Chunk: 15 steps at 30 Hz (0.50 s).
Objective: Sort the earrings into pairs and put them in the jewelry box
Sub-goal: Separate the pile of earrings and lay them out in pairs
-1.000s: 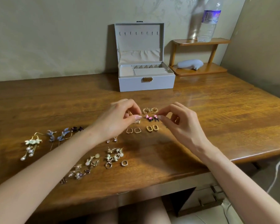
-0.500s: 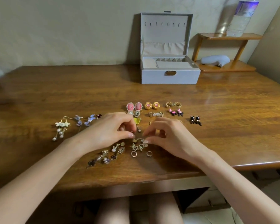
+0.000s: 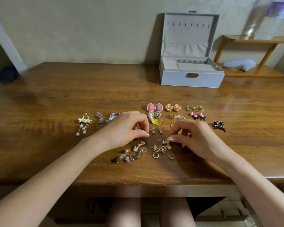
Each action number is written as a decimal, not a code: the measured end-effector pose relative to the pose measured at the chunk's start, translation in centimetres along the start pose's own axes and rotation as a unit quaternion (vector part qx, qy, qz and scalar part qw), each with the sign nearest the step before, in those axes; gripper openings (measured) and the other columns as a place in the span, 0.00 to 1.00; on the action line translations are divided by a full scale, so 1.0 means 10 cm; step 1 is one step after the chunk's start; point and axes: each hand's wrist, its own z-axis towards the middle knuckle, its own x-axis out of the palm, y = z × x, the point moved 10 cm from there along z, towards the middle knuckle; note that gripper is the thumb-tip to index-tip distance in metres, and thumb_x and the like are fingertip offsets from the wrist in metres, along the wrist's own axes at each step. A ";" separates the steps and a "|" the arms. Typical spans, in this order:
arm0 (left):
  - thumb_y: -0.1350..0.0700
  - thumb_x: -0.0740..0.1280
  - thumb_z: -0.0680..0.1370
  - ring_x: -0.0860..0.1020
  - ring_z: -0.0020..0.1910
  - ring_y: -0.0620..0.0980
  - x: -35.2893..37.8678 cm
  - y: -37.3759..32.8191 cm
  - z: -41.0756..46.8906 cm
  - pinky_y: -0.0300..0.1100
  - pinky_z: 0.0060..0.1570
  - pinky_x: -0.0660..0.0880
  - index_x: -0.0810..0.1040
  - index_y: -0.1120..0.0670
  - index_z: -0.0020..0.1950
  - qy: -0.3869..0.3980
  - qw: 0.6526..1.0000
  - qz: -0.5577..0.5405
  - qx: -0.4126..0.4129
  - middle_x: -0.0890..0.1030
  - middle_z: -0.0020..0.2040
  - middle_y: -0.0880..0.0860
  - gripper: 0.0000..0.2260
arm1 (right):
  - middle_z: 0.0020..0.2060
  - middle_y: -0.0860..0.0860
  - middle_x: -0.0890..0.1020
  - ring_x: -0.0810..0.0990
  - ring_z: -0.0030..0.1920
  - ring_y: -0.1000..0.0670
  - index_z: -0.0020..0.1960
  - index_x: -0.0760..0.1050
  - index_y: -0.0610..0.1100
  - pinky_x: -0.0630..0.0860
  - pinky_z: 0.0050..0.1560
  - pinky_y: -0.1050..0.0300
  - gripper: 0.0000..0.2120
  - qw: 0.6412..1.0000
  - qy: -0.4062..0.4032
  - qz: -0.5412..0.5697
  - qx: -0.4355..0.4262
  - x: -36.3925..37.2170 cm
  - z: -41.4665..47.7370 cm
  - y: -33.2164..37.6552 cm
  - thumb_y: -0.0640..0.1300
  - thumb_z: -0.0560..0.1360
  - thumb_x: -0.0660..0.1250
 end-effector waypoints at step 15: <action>0.54 0.69 0.74 0.73 0.39 0.33 -0.11 0.16 -0.15 0.25 0.37 0.67 0.77 0.48 0.44 0.004 1.000 -0.017 -0.017 0.78 0.43 0.42 0.02 | 0.34 0.56 0.77 0.76 0.31 0.55 0.37 0.78 0.47 0.71 0.31 0.67 0.05 1.000 -0.004 0.003 0.031 -0.02 0.01 -0.11 0.41 0.69 0.73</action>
